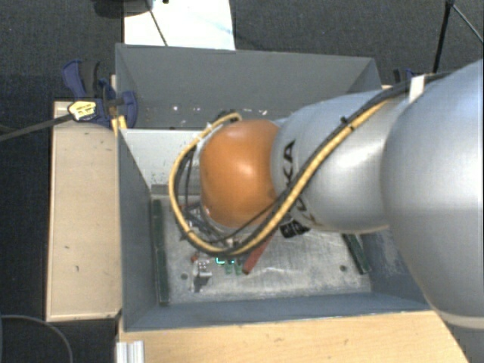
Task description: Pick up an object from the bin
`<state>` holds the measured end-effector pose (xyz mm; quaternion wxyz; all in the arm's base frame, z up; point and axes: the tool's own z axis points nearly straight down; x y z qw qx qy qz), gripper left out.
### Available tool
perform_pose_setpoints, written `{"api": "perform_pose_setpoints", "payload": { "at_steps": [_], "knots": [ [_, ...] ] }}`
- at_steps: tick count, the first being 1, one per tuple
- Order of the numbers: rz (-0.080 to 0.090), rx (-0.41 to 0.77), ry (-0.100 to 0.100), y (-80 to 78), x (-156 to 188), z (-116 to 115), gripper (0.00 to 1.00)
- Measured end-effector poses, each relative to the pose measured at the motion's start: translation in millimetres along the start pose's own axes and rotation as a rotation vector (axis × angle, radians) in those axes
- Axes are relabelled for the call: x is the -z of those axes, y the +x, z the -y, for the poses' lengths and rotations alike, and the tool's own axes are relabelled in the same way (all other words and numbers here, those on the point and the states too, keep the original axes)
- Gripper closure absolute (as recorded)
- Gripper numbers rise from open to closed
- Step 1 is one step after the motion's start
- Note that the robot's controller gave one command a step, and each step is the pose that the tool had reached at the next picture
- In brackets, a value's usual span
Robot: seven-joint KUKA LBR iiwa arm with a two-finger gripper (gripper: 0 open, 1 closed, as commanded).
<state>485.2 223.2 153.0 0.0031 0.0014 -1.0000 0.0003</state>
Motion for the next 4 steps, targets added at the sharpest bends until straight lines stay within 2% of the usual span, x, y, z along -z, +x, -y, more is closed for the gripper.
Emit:
{"api": "perform_pose_setpoints", "payload": {
  "at_steps": [1, 2, 3, 4],
  "knots": [
    [0.007, -0.004, -0.002, -2.3, 3.8, 0.8, 0.0],
    [0.018, -0.008, -0.006, -27.1, -79.0, 55.5, 1.0],
    [0.018, -0.01, -0.006, -27.1, -79.0, 55.5, 1.0],
    [0.008, -0.012, -0.002, -30.0, 53.1, 46.2, 1.0]
  ]
}}
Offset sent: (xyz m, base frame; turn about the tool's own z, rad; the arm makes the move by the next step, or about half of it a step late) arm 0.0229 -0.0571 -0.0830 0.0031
